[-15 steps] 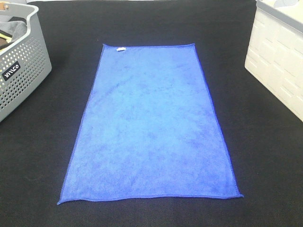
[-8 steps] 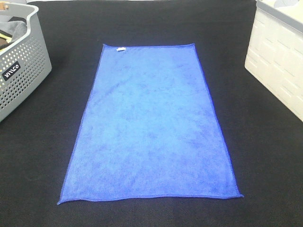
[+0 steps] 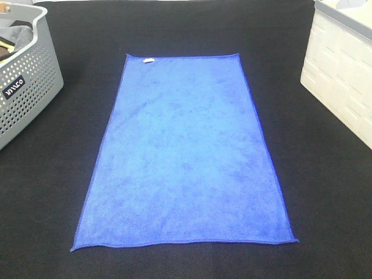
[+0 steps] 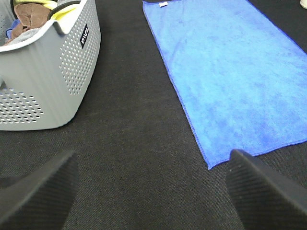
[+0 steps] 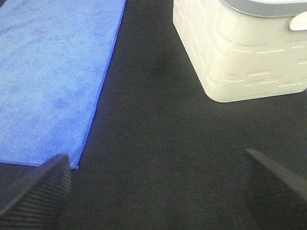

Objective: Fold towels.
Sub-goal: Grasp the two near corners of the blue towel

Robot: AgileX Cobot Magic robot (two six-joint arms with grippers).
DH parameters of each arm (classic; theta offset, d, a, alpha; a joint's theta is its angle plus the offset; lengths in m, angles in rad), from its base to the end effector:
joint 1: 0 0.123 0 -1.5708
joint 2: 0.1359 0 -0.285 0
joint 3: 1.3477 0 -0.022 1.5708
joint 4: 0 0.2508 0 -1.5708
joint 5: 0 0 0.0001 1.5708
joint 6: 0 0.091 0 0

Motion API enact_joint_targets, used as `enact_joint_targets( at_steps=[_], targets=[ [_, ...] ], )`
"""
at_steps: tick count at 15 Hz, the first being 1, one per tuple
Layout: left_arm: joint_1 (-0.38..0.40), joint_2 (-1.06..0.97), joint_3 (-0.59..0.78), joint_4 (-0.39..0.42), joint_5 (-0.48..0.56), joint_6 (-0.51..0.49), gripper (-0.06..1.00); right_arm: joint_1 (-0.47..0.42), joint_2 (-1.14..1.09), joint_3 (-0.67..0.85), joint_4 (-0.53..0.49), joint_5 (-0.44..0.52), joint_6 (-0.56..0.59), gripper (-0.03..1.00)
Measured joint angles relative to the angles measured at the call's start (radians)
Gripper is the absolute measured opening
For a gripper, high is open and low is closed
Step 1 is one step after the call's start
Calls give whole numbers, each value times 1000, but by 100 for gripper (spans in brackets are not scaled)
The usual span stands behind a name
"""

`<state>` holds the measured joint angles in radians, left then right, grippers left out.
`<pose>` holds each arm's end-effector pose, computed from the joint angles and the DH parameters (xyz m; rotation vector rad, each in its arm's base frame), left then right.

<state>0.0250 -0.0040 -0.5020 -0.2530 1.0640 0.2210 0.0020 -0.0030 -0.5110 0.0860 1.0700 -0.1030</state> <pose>-0.0067 -0.0201 0.2797 0.2105 2.0079 -0.1468 -0.0071 0.0068 0.2798 -0.1120 2.0337 0.0394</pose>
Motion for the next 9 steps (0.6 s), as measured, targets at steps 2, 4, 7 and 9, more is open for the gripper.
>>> enact_joint_targets(
  at_steps=[2,4,7,9],
  targets=[
    [0,0,-7,0,-29,-11,80,0,0,0,0,0,3,89],
    [0,51,-12,-48,-229,-42,80,0,29,0,0,-3,37,89],
    [0,225,0,-153,-341,-47,80,0,192,0,0,-13,81,89],
    [0,383,2,-268,-347,-47,80,0,338,-9,2,-40,93,89]
  ],
)
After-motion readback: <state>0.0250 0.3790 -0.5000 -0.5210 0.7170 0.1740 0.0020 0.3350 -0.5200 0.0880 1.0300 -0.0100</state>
